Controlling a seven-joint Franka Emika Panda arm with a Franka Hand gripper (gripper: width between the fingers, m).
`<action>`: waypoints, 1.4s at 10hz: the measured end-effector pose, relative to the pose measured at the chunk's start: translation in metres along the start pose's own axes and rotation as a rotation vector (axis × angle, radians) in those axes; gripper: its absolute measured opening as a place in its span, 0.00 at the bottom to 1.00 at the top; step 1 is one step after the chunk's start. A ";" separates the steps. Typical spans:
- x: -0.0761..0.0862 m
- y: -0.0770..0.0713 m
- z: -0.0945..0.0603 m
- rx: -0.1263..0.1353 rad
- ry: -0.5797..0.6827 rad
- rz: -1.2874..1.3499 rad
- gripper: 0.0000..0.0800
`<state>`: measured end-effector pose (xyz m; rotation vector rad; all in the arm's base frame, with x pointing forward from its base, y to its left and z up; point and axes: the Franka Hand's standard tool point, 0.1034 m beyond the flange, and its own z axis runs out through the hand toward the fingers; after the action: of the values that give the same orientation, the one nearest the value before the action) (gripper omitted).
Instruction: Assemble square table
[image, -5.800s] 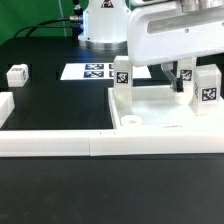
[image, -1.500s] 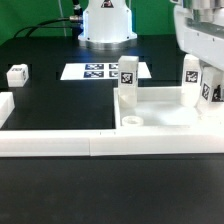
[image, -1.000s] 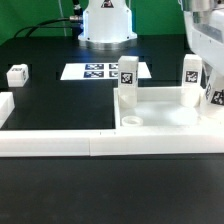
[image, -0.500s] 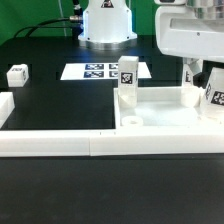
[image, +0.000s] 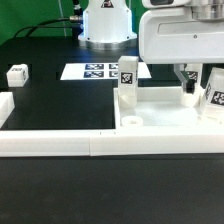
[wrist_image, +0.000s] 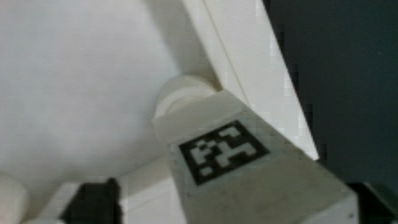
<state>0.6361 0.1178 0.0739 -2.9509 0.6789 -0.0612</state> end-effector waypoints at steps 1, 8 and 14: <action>0.000 0.000 0.000 0.000 0.000 0.010 0.49; -0.004 0.004 0.002 0.005 -0.017 0.919 0.36; -0.010 -0.008 0.004 0.063 -0.021 1.073 0.70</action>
Offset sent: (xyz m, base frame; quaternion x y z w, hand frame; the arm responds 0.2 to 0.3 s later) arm 0.0000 0.0000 0.0000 0.0000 0.0000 0.2571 0.9664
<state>0.6313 0.1295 0.0706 -2.1395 2.0461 0.0434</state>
